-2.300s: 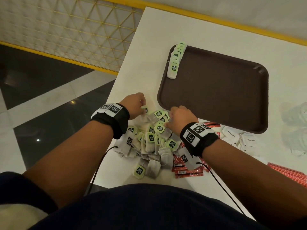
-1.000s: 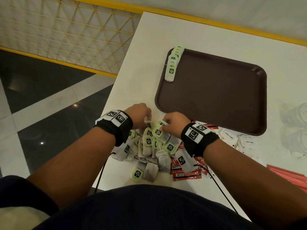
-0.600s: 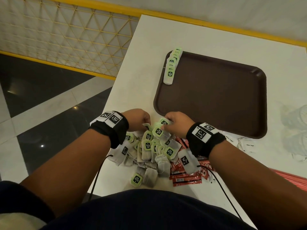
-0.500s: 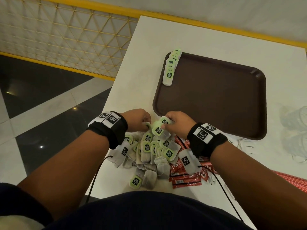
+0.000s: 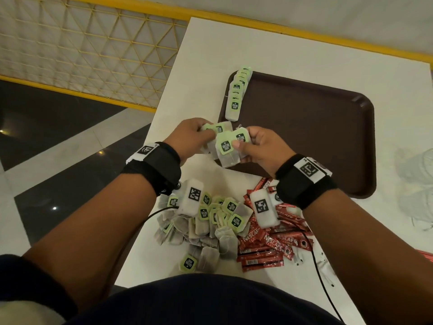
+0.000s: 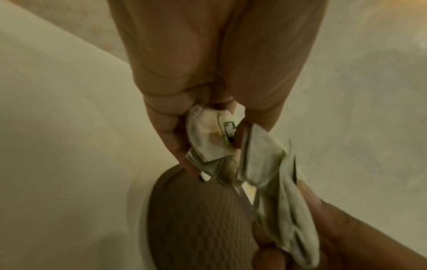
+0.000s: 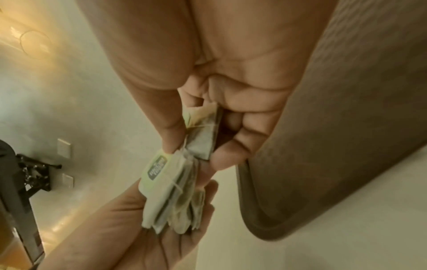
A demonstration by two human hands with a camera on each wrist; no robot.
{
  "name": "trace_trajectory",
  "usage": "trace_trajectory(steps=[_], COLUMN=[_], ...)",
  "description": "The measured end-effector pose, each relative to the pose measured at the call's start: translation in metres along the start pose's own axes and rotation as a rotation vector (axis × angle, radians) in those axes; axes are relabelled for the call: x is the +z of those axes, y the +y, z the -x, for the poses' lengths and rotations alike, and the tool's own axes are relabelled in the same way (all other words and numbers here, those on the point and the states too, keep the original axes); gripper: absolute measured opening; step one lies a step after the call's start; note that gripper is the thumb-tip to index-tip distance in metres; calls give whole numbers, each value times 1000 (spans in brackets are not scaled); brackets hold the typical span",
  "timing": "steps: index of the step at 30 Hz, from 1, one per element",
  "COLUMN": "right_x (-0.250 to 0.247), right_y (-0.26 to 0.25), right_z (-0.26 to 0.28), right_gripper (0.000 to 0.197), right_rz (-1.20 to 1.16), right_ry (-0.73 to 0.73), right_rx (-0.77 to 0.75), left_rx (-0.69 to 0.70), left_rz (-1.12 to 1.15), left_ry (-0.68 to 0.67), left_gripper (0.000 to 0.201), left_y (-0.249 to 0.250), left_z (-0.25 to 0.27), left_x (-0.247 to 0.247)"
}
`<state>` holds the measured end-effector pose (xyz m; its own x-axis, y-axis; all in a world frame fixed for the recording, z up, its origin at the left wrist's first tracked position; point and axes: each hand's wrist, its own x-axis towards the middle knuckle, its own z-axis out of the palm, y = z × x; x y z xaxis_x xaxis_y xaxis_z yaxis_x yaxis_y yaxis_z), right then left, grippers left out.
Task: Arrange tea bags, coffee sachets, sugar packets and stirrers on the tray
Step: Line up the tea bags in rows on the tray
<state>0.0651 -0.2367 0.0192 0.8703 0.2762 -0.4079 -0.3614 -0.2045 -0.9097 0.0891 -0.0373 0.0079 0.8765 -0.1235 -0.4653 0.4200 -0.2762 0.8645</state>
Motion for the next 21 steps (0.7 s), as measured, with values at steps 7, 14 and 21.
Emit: trace_trajectory(steps=[7,14,21], right_x=[1,7,-3], right_y=[-2,2,7], right_z=[-23,-46,-62], right_gripper=[19,8,15], right_rz=[88,160,363], right_ry=[174,282,166], right_rx=[26,31,26], left_rx=[-139,-116,-94], left_rz=[294,262,264], left_ry=[-95,-113,-13], left_gripper=[15,41,44], left_y=[8,9,5], left_z=[-5,-12,-37], left_x=[10,13,7])
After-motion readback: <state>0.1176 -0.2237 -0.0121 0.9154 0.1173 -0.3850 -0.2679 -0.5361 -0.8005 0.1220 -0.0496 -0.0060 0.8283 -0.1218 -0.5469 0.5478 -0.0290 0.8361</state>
